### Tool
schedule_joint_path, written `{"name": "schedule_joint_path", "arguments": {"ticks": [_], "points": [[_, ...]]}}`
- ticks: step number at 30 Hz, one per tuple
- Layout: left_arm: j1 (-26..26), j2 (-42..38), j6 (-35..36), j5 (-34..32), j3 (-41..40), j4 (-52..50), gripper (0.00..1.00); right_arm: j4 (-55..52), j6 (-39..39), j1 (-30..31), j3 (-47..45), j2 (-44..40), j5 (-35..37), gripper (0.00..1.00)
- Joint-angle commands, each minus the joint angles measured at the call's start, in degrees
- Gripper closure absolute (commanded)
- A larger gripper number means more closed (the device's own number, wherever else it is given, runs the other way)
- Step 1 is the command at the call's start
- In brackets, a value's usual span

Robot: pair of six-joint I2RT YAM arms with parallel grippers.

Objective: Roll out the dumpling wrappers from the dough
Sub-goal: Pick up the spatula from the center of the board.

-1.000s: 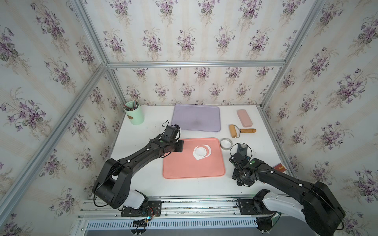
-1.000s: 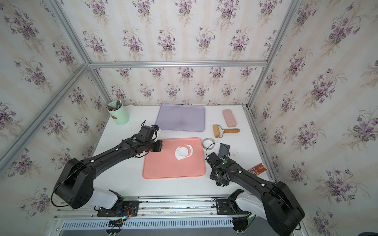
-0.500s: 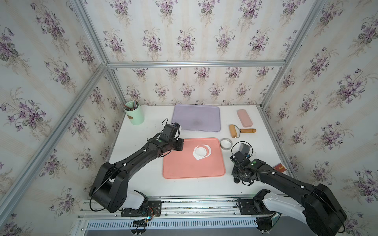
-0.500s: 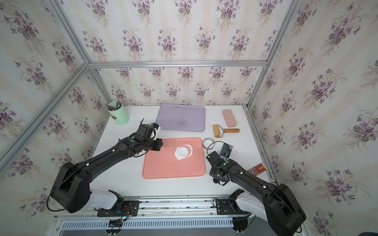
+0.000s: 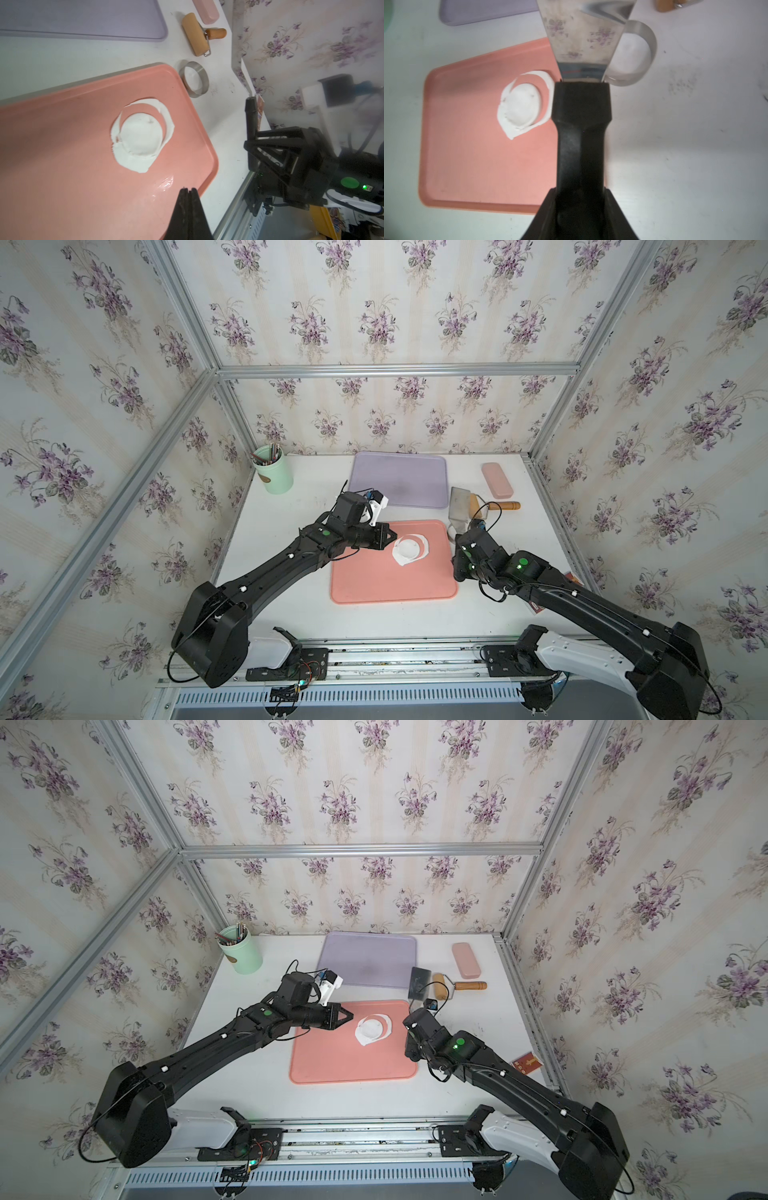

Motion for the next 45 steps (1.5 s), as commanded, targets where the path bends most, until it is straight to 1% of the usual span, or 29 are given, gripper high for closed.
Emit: {"name": "schedule_joint_path", "arguments": {"ticks": [1, 4, 7, 10, 13, 15, 18, 21, 24, 28, 30, 35, 36, 37, 39, 41, 42, 45], "points": [[-1.9, 3.1, -4.4, 4.8, 2.1, 7.7, 1.0, 6.6, -10.1, 0.2, 2.3, 1.7, -3.2, 1.0], [-4.5, 5.2, -4.9, 1.7, 4.6, 8.8, 1.0, 7.5, -13.5, 0.2, 4.6, 3.9, -4.7, 1.0], [-6.3, 6.9, -6.6, 0.3, 6.1, 11.2, 1.0, 9.3, -16.0, 0.2, 5.7, 4.9, -7.0, 1.0], [-6.6, 9.2, -7.9, 0.6, 7.8, 11.5, 1.0, 10.8, -17.2, 0.2, 6.1, 5.1, -8.4, 1.0], [-7.1, 10.3, -8.5, -1.2, 8.0, 12.4, 1.0, 10.9, -18.1, 0.2, 6.7, 5.5, -9.5, 1.0], [-7.2, 11.1, -9.3, -0.5, 8.3, 13.9, 1.0, 11.2, -18.6, 0.2, 6.9, 5.7, -10.1, 1.0], [-7.5, 11.5, -10.7, 0.2, 8.1, 16.8, 1.0, 10.9, -18.8, 0.2, 7.1, 6.2, -9.4, 1.0], [-8.1, 10.7, -10.6, -1.3, 7.8, 17.4, 1.0, 10.8, -18.7, 0.2, 7.5, 6.8, -8.6, 1.0], [-8.1, 8.5, -10.1, -4.0, 6.9, 15.4, 1.0, 9.7, -18.2, 0.2, 7.9, 7.2, -6.3, 1.0], [-8.1, 7.4, -10.0, -6.2, 5.3, 15.6, 1.0, 10.0, -18.5, 0.2, 7.8, 7.4, -6.5, 1.0], [-8.0, 8.1, -9.4, -5.7, 6.5, 14.5, 1.0, 10.3, -18.5, 0.2, 7.9, 7.2, -6.8, 1.0], [-8.1, 8.9, -8.7, -7.6, 8.4, 10.6, 1.0, 10.7, -18.7, 0.2, 8.0, 6.8, -7.2, 1.0], [-8.1, 8.9, -9.0, -7.2, 8.1, 11.7, 0.97, 10.7, -18.8, 0.2, 8.0, 6.9, -7.3, 1.0], [-8.1, 8.6, -9.7, -7.2, 7.5, 12.6, 0.89, 10.7, -18.9, 0.2, 8.0, 7.0, -7.3, 1.0], [-8.1, 7.9, -10.1, -8.0, 6.3, 13.3, 0.67, 10.4, -18.9, 0.2, 8.0, 7.3, -6.9, 1.0], [-8.1, 7.3, -10.0, -9.0, 6.1, 13.0, 0.52, 10.9, -18.9, 0.2, 7.7, 6.9, -7.4, 1.0], [-8.1, 7.1, -10.1, -9.0, 6.0, 13.1, 0.47, 11.0, -18.9, 0.2, 7.6, 6.8, -7.5, 1.0], [-8.2, 7.2, -10.8, -8.8, 6.4, 13.8, 0.46, 11.1, -19.0, 0.2, 7.9, 7.1, -7.8, 1.0]]}}
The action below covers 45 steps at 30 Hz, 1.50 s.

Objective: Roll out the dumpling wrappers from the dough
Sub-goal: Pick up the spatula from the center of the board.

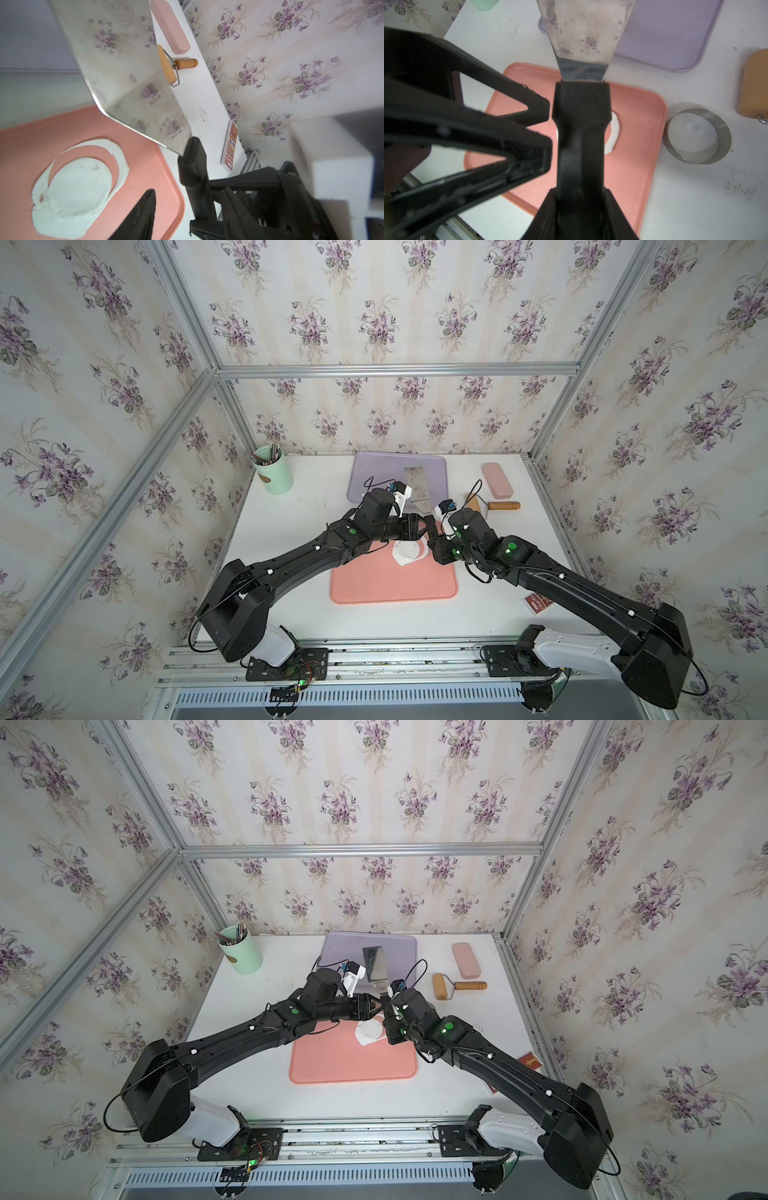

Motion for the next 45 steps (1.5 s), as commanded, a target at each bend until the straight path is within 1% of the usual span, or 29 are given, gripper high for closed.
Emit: {"name": "schedule_joint_path", "arguments": {"ticks": [1, 2, 4, 9, 11, 13, 14, 15, 16, 18, 19, 21, 23, 24, 25, 27, 28, 30, 32, 33, 34, 35, 36, 37, 39, 40, 41, 43, 45], "points": [[0.0, 0.4, -0.8, -0.4, 0.8, 2.0, 0.47, 2.8, -0.6, 0.1, 0.6, 0.0, -0.2, 1.0], [0.0, 0.8, -0.9, 0.0, 1.0, 2.1, 0.47, 3.2, -0.6, 0.1, 0.6, 0.0, -0.6, 1.0], [-0.1, 2.2, -1.6, 1.0, 1.6, 3.0, 0.52, 4.0, -0.7, 0.1, 0.4, -0.3, -1.5, 1.0], [-0.9, 4.2, -2.0, 1.4, 3.1, 3.5, 0.52, 4.5, -0.8, 0.1, 0.9, -0.6, -2.1, 1.0], [-0.9, 4.8, -3.3, 1.4, 3.4, 5.2, 0.54, 5.0, -1.1, 0.1, 0.5, -0.6, -2.5, 1.0], [-1.2, 5.3, -3.7, 1.6, 4.0, 6.4, 0.61, 4.6, -1.2, 0.1, 0.7, -0.1, -2.2, 1.0], [-1.5, 5.4, -3.8, 1.3, 4.5, 6.2, 0.71, 4.3, -1.4, 0.1, 1.1, -0.1, -2.2, 1.0], [-1.6, 5.4, -3.9, 0.9, 4.6, 6.0, 0.87, 4.1, -1.4, 0.1, 1.2, -0.1, -1.8, 1.0], [-1.6, 5.4, -4.5, 0.1, 4.5, 5.8, 0.94, 4.1, -1.4, 0.1, 1.4, -0.4, -1.3, 1.0], [-1.5, 5.2, -5.7, -0.7, 4.0, 6.6, 1.0, 4.5, -2.2, 0.1, 1.3, -0.9, -1.8, 0.99], [-1.6, 5.1, -6.1, -0.8, 4.1, 7.0, 1.0, 4.3, -2.7, 0.1, 1.6, -0.8, -1.7, 0.97], [-1.7, 4.7, -6.7, -1.2, 3.9, 7.7, 1.0, 3.3, -3.6, 0.0, 2.4, -0.4, -1.6, 0.9], [-1.6, 4.1, -8.7, -2.2, 3.1, 9.8, 1.0, 2.7, -4.3, -0.1, 3.3, -0.5, -2.0, 0.73], [-1.6, 3.7, -9.5, -2.8, 2.7, 11.2, 1.0, 2.9, -4.6, -0.3, 3.6, -1.0, -3.1, 0.67], [-1.6, 3.2, -10.3, -3.4, 2.7, 12.3, 1.0, 3.5, -4.6, -1.1, 3.6, -1.9, -5.1, 0.61], [-1.3, 1.6, -12.7, -7.8, 2.1, 14.9, 1.0, 5.5, -3.7, -4.1, 3.2, -4.9, -11.4, 0.48], [-1.1, 0.8, -13.8, -9.8, 0.8, 18.8, 1.0, 6.9, -2.3, -6.5, 2.6, -6.9, -15.6, 0.42], [-1.0, -0.5, -15.7, -13.0, 0.3, 22.7, 1.0, 11.7, 2.3, -12.8, 0.8, -11.4, -26.9, 0.3], [-1.0, -1.1, -17.0, -15.8, 1.4, 24.6, 1.0, 19.1, 10.2, -22.0, -2.0, -15.2, -38.2, 0.23], [-1.0, -1.2, -18.5, -17.5, 0.8, 28.0, 1.0, 23.1, 15.4, -25.9, -3.5, -16.9, -42.1, 0.21], [-1.0, -1.4, -19.8, -18.8, 0.0, 31.8, 1.0, 26.6, 20.2, -28.9, -5.1, -18.1, -44.6, 0.19], [-1.0, -1.4, -20.9, -20.3, -0.5, 35.1, 1.0, 30.6, 26.8, -31.6, -7.0, -19.0, -46.3, 0.17], [-1.1, -1.3, -21.4, -21.6, -0.1, 36.7, 1.0, 36.1, 33.8, -33.5, -9.4, -19.5, -47.5, 0.16], [-1.4, -1.0, -21.9, -22.2, 0.5, 38.1, 1.0, 43.0, 40.0, -33.8, -12.3, -19.8, -48.1, 0.16], [-2.5, 0.1, -22.6, -24.1, 1.2, 42.6, 1.0, 64.3, 55.5, -33.5, -19.4, -19.1, -47.6, 0.15], [-2.9, 0.6, -22.6, -24.6, 1.6, 44.0, 1.0, 72.8, 60.1, -33.2, -21.5, -18.2, -46.6, 0.15], [-3.5, 1.2, -23.1, -25.6, 2.2, 44.6, 1.0, 79.4, 63.3, -33.0, -23.0, -16.9, -45.6, 0.15], [-4.5, 2.4, -23.8, -27.1, 2.9, 46.4, 1.0, 83.3, 64.9, -31.6, -23.8, -14.6, -44.1, 0.17], [-5.4, 3.8, -23.9, -27.6, 3.7, 49.0, 1.0, 87.5, 65.2, -30.4, -25.2, -12.8, -41.0, 0.2]]}}
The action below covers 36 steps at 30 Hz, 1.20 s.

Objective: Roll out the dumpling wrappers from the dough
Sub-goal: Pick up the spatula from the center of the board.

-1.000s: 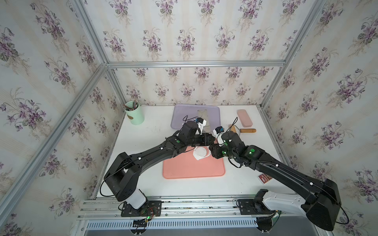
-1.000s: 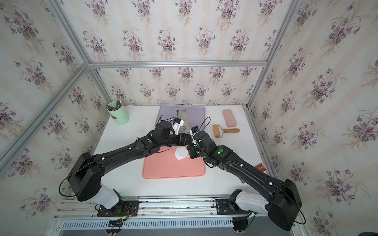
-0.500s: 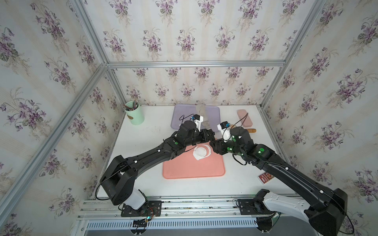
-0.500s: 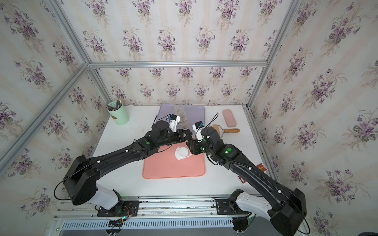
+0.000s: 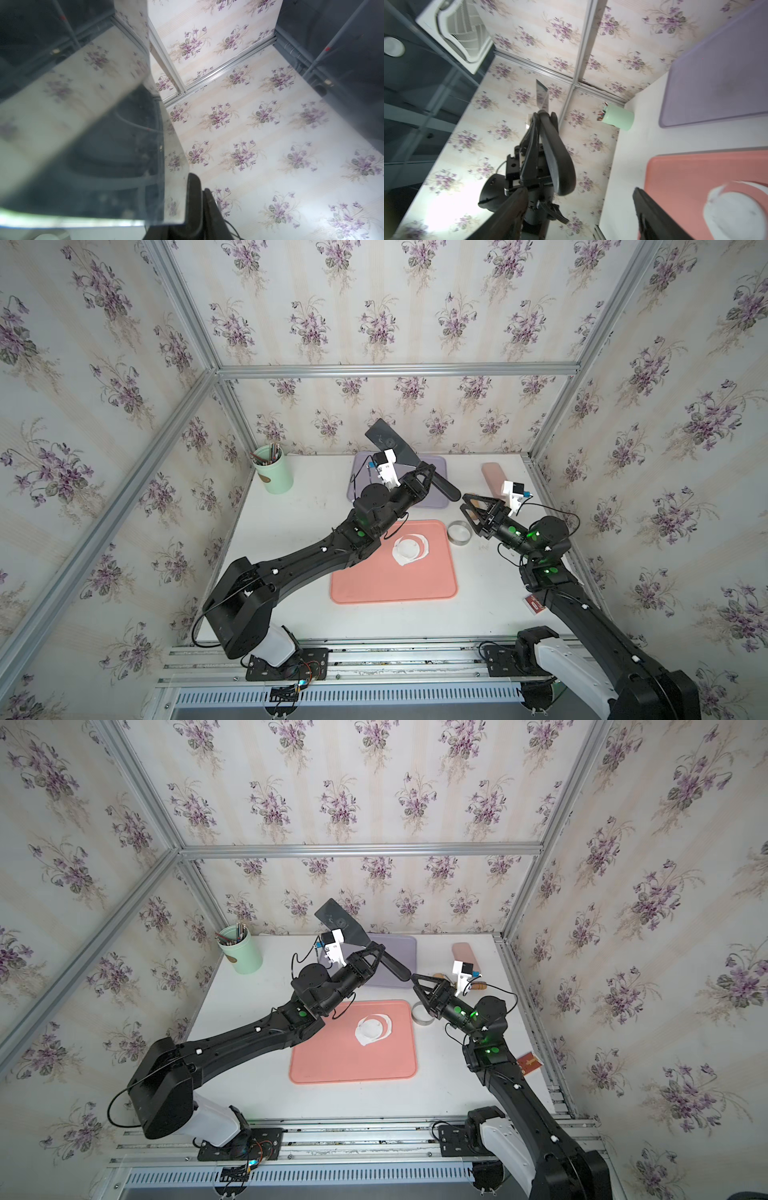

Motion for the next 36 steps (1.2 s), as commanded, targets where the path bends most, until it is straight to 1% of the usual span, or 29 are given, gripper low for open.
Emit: {"name": "schedule_joint_path", "arguments": {"ticks": [1, 3, 6, 9, 11, 13, 15, 17, 20, 22, 25, 26, 28, 29, 30, 31, 32, 33, 34, 35, 36], "points": [[-0.9, 1.7, -1.5, -2.5, 1.7, 8.3, 1.0, 22.2, 10.6, 1.2, -1.4, 2.5, 2.8, 0.2], [-1.3, 1.9, -1.8, -2.9, 2.1, 7.1, 1.0, 28.2, 11.3, 2.1, -1.5, 4.8, 4.1, 0.21], [-1.8, 2.2, -2.0, -4.2, 1.7, 7.5, 1.0, 29.5, 11.3, 4.7, -0.5, 8.2, 6.1, 0.27], [-2.3, 2.5, -2.9, -3.6, 1.4, 9.1, 1.0, 31.0, 11.3, 5.0, -1.1, 10.3, 8.5, 0.34], [-2.7, 2.4, -2.2, -4.0, 1.6, 7.8, 1.0, 32.6, 10.9, 5.7, -0.6, 11.5, 9.4, 0.38], [-2.8, 2.2, -2.7, -3.7, 1.8, 6.1, 1.0, 31.5, 9.3, 6.1, 0.7, 12.4, 9.8, 0.39], [-2.8, 2.3, -2.6, -3.4, 1.4, 7.1, 1.0, 31.5, 8.8, 6.2, 1.0, 13.1, 11.2, 0.48], [-2.8, 1.9, -2.5, -3.1, 1.6, 5.3, 1.0, 31.2, 8.1, 6.9, 2.0, 14.0, 11.3, 0.53], [-2.8, 1.5, -2.2, -3.6, 1.6, 3.2, 1.0, 30.9, 7.8, 7.7, 2.4, 14.7, 11.7, 0.73], [-2.8, 1.5, -1.7, -3.6, 1.7, 2.9, 1.0, 28.6, 7.2, 7.7, 2.2, 14.1, 13.1, 0.79], [-2.8, 1.6, -1.6, -3.4, 2.4, 0.3, 1.0, 25.4, 5.9, 7.7, 2.8, 13.5, 13.8, 0.94], [-2.7, 1.5, -1.6, -3.5, 2.6, -0.7, 1.0, 25.0, 5.6, 7.7, 3.0, 13.2, 14.1, 0.97], [-2.8, 1.2, -1.3, -3.6, 2.8, -2.4, 1.0, 24.3, 5.4, 7.7, 3.4, 12.9, 14.1, 0.99], [-2.6, 0.9, -0.9, -3.7, 2.9, -3.0, 0.95, 24.0, 5.2, 7.7, 3.6, 12.8, 14.2, 1.0], [-2.5, 0.6, -0.8, -4.1, 2.8, -4.3, 0.87, 22.9, 5.1, 7.7, 4.0, 12.8, 14.0, 1.0], [-2.4, 0.2, -1.0, -4.5, 2.9, -6.0, 0.72, 22.1, 5.0, 7.7, 4.3, 12.7, 13.9, 1.0], [-2.2, -0.1, -0.9, -4.6, 3.0, -7.9, 0.48, 21.9, 4.8, 7.7, 4.5, 12.7, 13.9, 1.0], [-2.1, -0.4, -0.3, -4.2, 3.1, -8.7, 0.33, 20.3, 4.4, 7.7, 5.2, 12.7, 13.8, 1.0], [-1.9, -0.6, 0.4, -3.9, 3.0, -9.0, 0.22, 17.6, 3.8, 7.6, 6.3, 12.6, 13.7, 1.0], [-1.7, -1.0, 1.3, -3.5, 3.4, -10.7, 0.08, 14.5, 2.5, 7.5, 7.7, 12.7, 13.5, 1.0], [-1.5, -1.4, 2.5, -2.8, 4.4, -14.1, 0.02, 10.0, 1.1, 7.2, 9.6, 12.7, 13.3, 1.0]]}}
